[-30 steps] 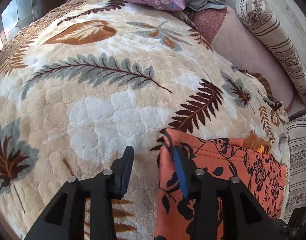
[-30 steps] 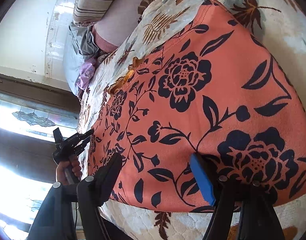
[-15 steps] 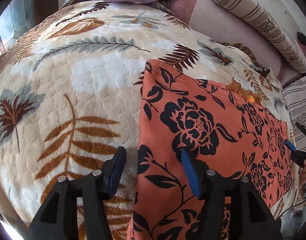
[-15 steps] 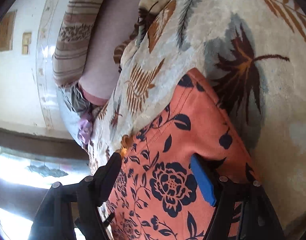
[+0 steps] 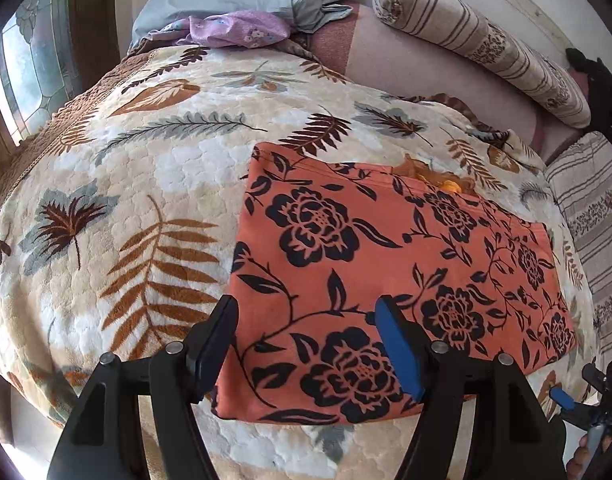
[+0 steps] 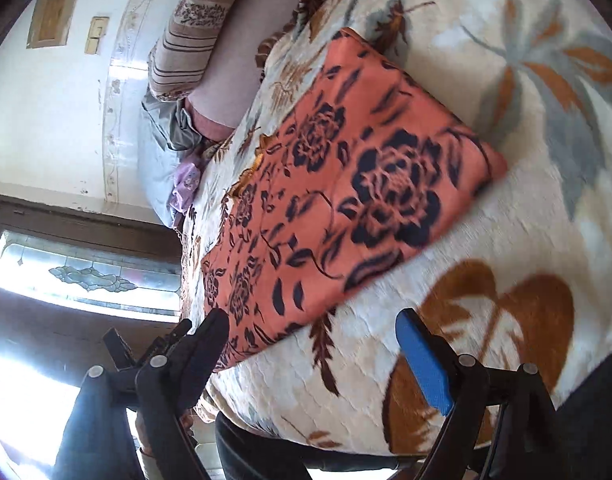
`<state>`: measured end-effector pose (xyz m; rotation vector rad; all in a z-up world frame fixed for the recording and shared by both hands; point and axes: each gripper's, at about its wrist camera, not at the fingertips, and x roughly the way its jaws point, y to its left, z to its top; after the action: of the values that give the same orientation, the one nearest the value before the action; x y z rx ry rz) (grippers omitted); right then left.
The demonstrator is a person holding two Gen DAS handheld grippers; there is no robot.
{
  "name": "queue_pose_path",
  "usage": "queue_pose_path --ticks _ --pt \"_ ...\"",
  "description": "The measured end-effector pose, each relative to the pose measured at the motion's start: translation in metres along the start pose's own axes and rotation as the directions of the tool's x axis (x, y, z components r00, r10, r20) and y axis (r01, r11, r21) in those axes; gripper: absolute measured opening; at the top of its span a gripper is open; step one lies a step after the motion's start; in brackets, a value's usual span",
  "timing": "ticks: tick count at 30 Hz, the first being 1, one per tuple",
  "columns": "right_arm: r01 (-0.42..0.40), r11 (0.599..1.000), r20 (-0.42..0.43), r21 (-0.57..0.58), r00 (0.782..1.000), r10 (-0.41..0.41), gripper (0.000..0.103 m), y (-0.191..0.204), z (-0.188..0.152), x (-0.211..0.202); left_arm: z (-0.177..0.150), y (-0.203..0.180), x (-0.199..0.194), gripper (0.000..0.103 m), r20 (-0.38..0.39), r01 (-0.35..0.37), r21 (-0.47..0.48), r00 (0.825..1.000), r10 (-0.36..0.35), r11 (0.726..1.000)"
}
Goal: Fold small clothes
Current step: 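Press the folded coral top flat with both open grippers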
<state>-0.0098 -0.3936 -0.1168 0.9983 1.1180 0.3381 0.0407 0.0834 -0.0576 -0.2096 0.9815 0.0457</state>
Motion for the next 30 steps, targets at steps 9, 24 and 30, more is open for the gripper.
queue_pose_path --ticks 9,24,30 --pt "-0.029 0.987 0.113 0.159 0.994 0.011 0.087 -0.031 0.031 -0.004 -0.007 -0.023 -0.004 0.072 -0.010 0.006 0.041 1.000 -0.006 0.999" --pt "-0.017 0.982 0.187 0.188 0.982 -0.019 0.087 -0.024 0.057 0.003 0.000 -0.065 0.029 0.072 -0.044 0.006 0.083 0.999 -0.003 0.997" --pt "0.048 0.986 0.165 0.160 0.984 -0.075 0.069 -0.017 0.063 0.013 -0.010 -0.089 0.071 0.076 -0.080 -0.079 0.181 0.992 0.095 0.980"
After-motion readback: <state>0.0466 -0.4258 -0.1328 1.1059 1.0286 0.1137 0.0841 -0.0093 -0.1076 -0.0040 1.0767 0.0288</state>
